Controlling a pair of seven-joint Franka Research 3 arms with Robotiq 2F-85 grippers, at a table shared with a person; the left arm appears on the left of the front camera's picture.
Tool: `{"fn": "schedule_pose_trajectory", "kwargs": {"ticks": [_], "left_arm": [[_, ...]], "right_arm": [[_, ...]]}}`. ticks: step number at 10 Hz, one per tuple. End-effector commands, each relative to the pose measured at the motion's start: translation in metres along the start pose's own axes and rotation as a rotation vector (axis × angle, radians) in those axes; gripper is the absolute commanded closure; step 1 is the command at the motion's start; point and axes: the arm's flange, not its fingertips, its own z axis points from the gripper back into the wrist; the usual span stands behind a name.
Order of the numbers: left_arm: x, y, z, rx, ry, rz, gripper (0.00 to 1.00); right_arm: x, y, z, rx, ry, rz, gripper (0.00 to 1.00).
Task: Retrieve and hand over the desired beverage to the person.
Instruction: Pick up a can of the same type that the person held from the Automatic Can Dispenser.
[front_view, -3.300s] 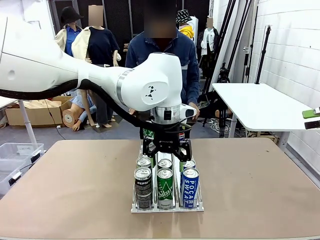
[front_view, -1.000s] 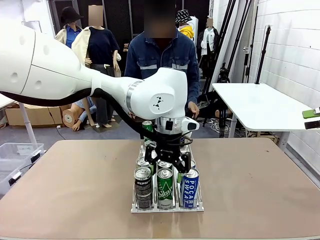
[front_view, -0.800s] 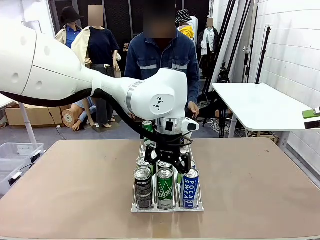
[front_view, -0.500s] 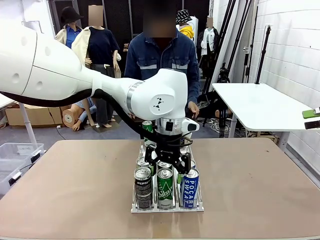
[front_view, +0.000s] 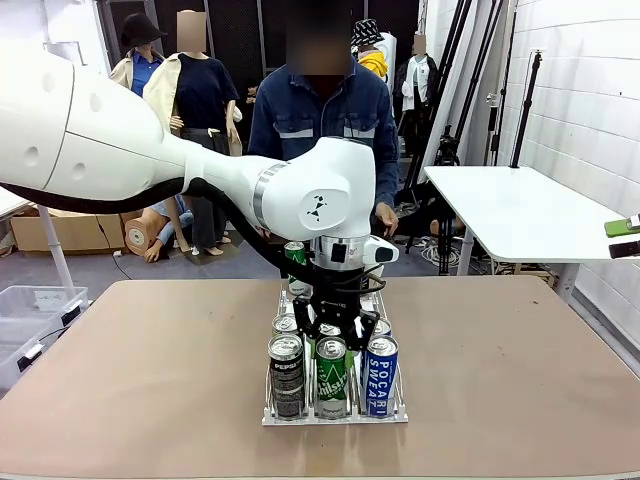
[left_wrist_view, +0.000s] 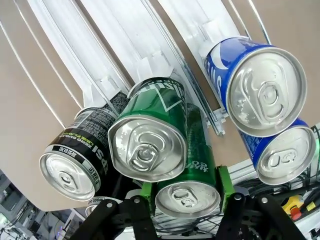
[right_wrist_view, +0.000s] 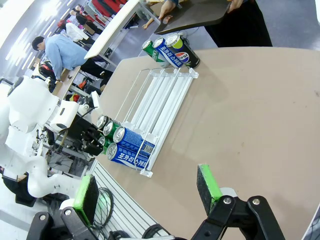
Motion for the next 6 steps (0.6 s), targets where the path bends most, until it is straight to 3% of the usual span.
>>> {"fn": "schedule_pose_trajectory", "kwargs": {"ticks": [1, 2, 5, 6], "left_arm": [[-0.002, 0.000, -0.002, 0.029, -0.011, -0.005, 0.93], [-0.002, 0.000, -0.002, 0.029, -0.012, -0.007, 1.00], [0.002, 0.015, 0.000, -0.010, -0.018, 0.061, 1.00], [0.000, 0.000, 0.000, 0.000, 0.000, 0.001, 1.00]], "right_arm": [[0.001, 0.001, 0.000, 0.006, -0.004, -0.003, 0.00], [0.001, 0.001, 0.000, 0.006, -0.004, -0.003, 0.00], [0.001, 0.001, 0.000, 0.006, -0.004, -0.003, 0.00], [0.001, 0.001, 0.000, 0.006, -0.004, -0.003, 0.00]]}}
